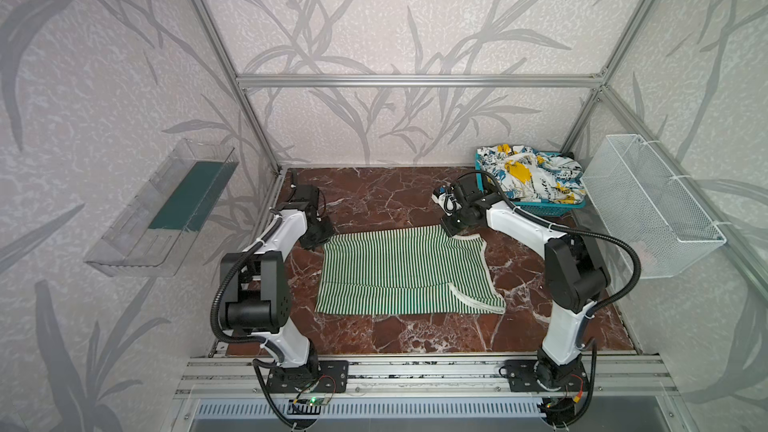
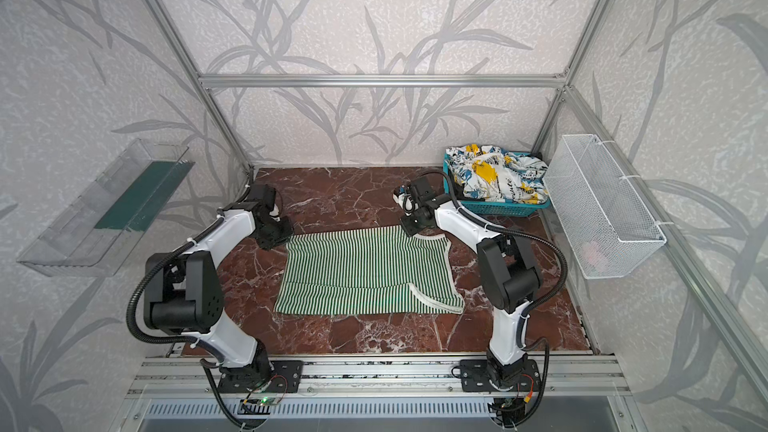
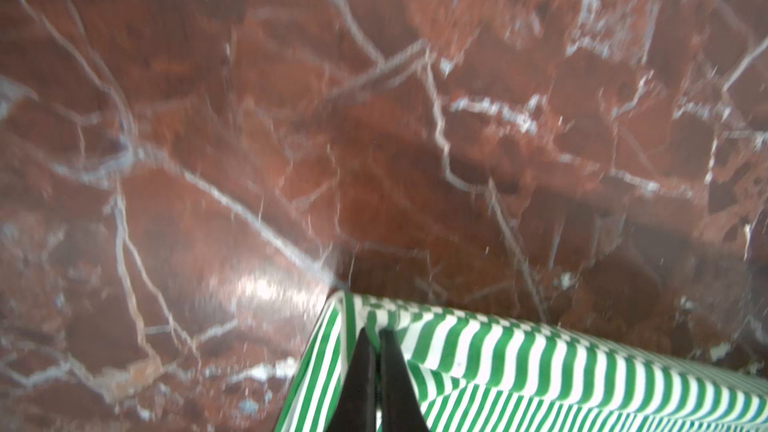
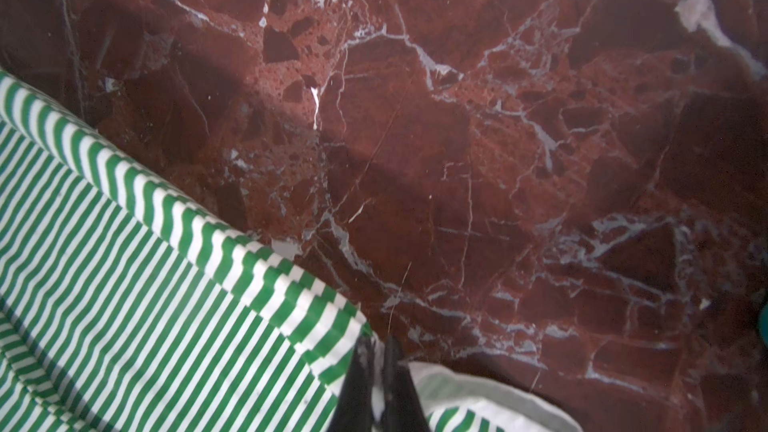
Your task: Fold and stack the mixed laundry pile
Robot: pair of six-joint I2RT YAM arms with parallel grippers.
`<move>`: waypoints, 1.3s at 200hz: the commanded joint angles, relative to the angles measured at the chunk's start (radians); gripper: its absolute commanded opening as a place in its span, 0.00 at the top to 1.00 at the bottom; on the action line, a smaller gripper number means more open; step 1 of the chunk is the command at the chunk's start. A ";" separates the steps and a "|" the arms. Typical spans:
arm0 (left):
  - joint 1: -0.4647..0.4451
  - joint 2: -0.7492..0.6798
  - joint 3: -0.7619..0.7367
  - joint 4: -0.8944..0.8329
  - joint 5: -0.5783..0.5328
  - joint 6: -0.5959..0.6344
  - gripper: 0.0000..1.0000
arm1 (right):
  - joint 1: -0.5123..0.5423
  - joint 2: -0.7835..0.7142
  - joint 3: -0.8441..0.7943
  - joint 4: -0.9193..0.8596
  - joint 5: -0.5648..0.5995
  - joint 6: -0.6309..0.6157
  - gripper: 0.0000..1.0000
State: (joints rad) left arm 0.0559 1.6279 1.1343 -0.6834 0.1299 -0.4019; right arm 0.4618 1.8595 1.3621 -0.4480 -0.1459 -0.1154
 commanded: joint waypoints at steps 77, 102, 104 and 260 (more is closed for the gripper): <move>0.005 -0.227 -0.333 0.120 0.043 -0.150 1.00 | 0.108 -0.297 -0.447 0.220 0.176 0.158 0.98; 0.005 -0.201 -0.349 0.132 0.063 -0.153 0.99 | 0.118 -0.301 -0.489 0.202 0.164 0.233 0.95; 0.005 -0.199 -0.350 0.132 0.064 -0.153 0.99 | 0.120 -0.301 -0.490 0.196 0.159 0.238 0.94; 0.005 -0.326 -0.391 0.130 0.093 -0.183 0.48 | 0.167 -0.309 -0.435 0.044 0.028 0.348 0.66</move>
State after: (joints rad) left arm 0.0563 1.2655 0.7376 -0.5934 0.2161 -0.5827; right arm 0.6292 1.4681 0.8619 -0.4171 -0.1333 0.2176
